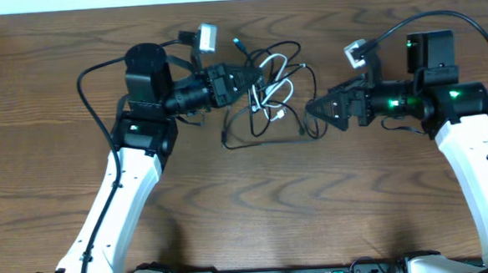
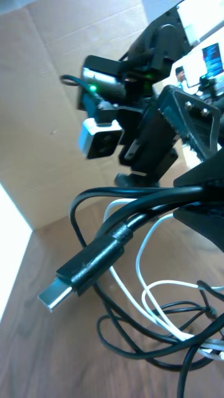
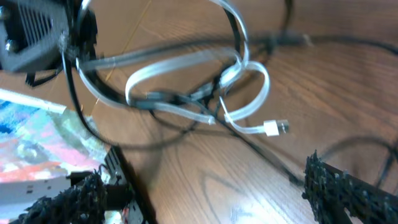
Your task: Untangle cables
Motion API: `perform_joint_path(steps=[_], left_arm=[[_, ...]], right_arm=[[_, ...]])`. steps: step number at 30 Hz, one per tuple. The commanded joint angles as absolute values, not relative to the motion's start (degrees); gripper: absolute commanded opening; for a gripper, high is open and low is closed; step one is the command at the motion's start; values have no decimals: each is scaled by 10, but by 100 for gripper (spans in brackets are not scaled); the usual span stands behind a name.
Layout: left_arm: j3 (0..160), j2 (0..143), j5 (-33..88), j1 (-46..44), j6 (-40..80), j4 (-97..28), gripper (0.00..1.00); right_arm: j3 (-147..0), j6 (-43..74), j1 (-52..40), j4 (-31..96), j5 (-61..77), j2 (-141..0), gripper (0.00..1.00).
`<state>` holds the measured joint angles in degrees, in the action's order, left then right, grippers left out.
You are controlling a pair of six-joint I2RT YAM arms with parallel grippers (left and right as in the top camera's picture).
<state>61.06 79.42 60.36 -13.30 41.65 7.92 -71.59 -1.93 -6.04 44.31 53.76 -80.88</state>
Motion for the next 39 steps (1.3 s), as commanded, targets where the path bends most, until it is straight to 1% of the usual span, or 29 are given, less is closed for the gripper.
perform_joint_path(steps=[1, 3, 8, 14, 23, 27, 30, 33, 35, 37, 38, 39], left_arm=[[612, 794, 624, -155, 423, 86, 8], [612, 794, 624, -173, 423, 96, 8], [612, 794, 624, -197, 423, 116, 8], [612, 794, 623, -224, 423, 130, 8], [612, 794, 624, -253, 423, 135, 8], [612, 794, 623, -254, 428, 163, 8], [612, 794, 623, -254, 453, 196, 8], [612, 794, 624, -254, 469, 232, 8], [612, 794, 624, -254, 469, 233, 8], [612, 794, 624, -254, 469, 233, 8], [612, 794, 624, -255, 469, 233, 8], [612, 794, 624, -254, 469, 233, 8]], right_arm=[[-723, 32, -80, 426, 500, -801, 99], [-723, 67, -94, 416, 462, -801, 99], [-723, 87, -109, 404, 460, -801, 99], [-723, 92, -116, 392, 455, -801, 99], [-723, 92, -117, 392, 401, -802, 99], [-722, 95, -117, 399, 401, -802, 99], [-719, 98, -118, 404, 401, -802, 98], [-713, 110, -121, 402, 400, -803, 90], [-713, 119, -124, 402, 400, -804, 82], [-713, 129, -128, 400, 400, -804, 68], [-713, 129, -130, 398, 400, -805, 58], [-713, 129, -132, 398, 400, -806, 51]])
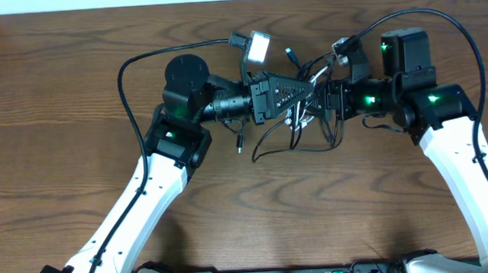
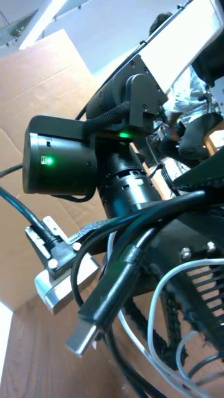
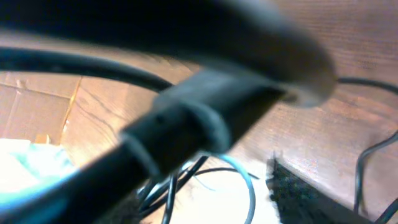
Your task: Untangle cables
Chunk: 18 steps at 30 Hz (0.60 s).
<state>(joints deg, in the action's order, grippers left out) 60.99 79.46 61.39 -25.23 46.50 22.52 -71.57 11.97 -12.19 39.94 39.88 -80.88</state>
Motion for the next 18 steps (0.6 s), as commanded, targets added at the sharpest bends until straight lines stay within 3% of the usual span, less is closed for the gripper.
perform_joint_path(steps=[1, 4, 9, 10, 15, 18], left_arm=[[612, 794, 624, -254, 469, 233, 8], [612, 794, 624, -255, 469, 233, 8], [612, 794, 623, -254, 468, 233, 8], [612, 794, 623, -254, 469, 233, 8], [612, 794, 619, -254, 468, 233, 8], [612, 794, 593, -254, 466, 233, 8]], right_arm=[[-713, 129, -135, 398, 400, -806, 43], [-713, 129, -141, 398, 400, -808, 30], [-713, 129, -147, 399, 400, -810, 25], [-713, 129, -147, 399, 400, -811, 27], [-713, 129, -151, 409, 400, -811, 55], [-713, 129, -152, 425, 400, -811, 58]])
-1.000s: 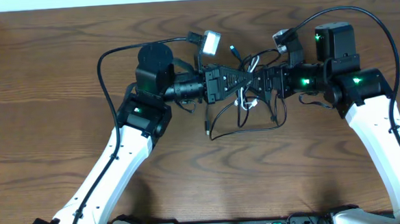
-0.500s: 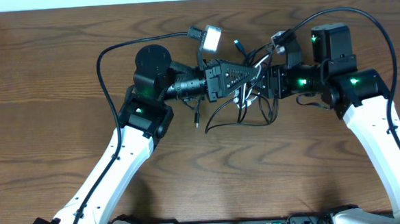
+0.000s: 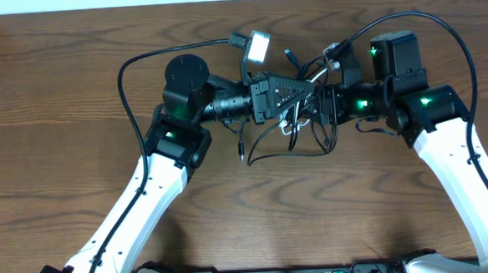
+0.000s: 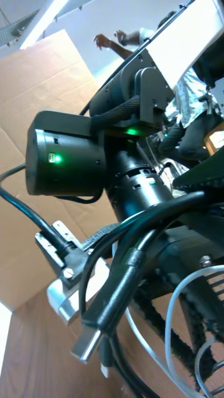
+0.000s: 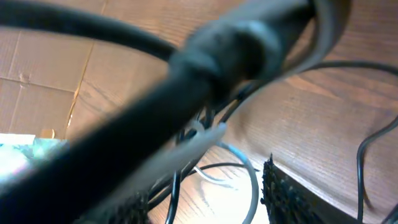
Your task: Untangle cables
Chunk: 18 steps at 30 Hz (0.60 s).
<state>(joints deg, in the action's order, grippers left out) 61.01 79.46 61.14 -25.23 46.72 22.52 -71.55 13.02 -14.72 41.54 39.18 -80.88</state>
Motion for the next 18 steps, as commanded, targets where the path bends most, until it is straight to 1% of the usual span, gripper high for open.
perform_joint_path(steps=[1, 3, 4, 6, 7, 8, 9, 10, 15, 18], left_arm=[[612, 794, 588, -254, 466, 234, 8], [612, 794, 575, -254, 466, 236, 8], [612, 794, 571, -254, 466, 238, 8], [612, 794, 570, -254, 467, 249, 8], [612, 794, 571, -255, 469, 256, 8], [612, 794, 572, -255, 469, 261, 8], [612, 794, 572, -255, 469, 261, 8], [612, 794, 572, -255, 469, 261, 8], [612, 794, 575, -255, 468, 256, 8], [612, 794, 576, -255, 434, 222, 8]], right_arm=[[-713, 129, -152, 427, 400, -811, 58], [-713, 129, -154, 429, 400, -811, 56], [-713, 129, -157, 429, 400, -811, 51], [-713, 133, -159, 428, 400, -811, 36], [-713, 133, -160, 428, 400, -811, 25], [-713, 133, -160, 428, 400, -811, 17], [-713, 133, -160, 428, 400, -811, 12], [-713, 136, -160, 428, 400, -811, 1], [-713, 137, -159, 426, 400, -811, 1], [-713, 137, -149, 421, 400, -811, 1]])
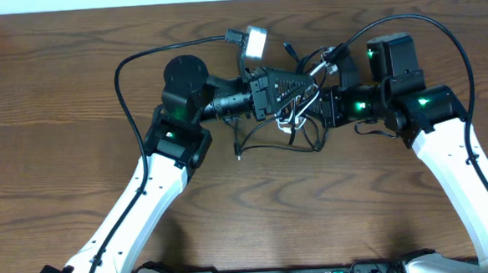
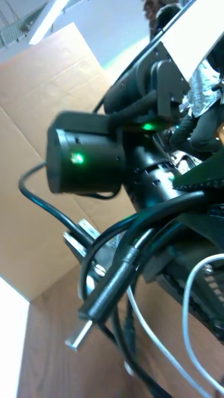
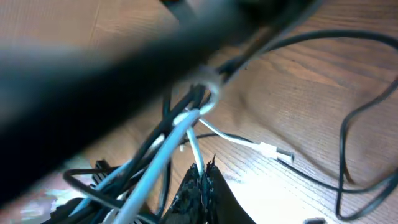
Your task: Untangle cables
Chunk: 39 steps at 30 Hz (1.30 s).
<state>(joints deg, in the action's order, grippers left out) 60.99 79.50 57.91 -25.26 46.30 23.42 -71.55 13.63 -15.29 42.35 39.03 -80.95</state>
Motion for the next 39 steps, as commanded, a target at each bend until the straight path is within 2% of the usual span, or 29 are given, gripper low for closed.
perform_joint_path(steps=[1, 7, 10, 15, 19, 24, 29, 34, 35, 37, 39], left_arm=[[612, 794, 575, -254, 417, 202, 8], [612, 794, 557, -250, 289, 66, 8], [612, 794, 462, -245, 249, -41, 8], [612, 794, 230, -244, 240, -181, 8], [612, 794, 103, -244, 240, -248, 8], [612, 795, 7, -244, 240, -300, 8], [612, 801, 24, -244, 240, -305, 8], [612, 801, 133, -244, 240, -251, 8], [612, 801, 162, -244, 240, -234, 8], [612, 801, 219, -244, 241, -198, 8], [612, 801, 284, -244, 243, -153, 8]], right_arm=[[-713, 137, -145, 420, 400, -811, 1], [-713, 138, -89, 428, 400, -811, 1], [-713, 148, -51, 431, 417, -810, 1], [-713, 145, -1, 427, 518, -809, 1], [-713, 126, 25, 413, 632, -809, 1], [-713, 126, 38, 353, 780, -809, 1], [-713, 132, 37, 338, 761, -809, 1], [-713, 133, 21, 394, 635, -809, 1], [-713, 132, 15, 405, 608, -809, 5], [-713, 133, 5, 417, 576, -810, 26], [-713, 132, -10, 422, 554, -810, 41]])
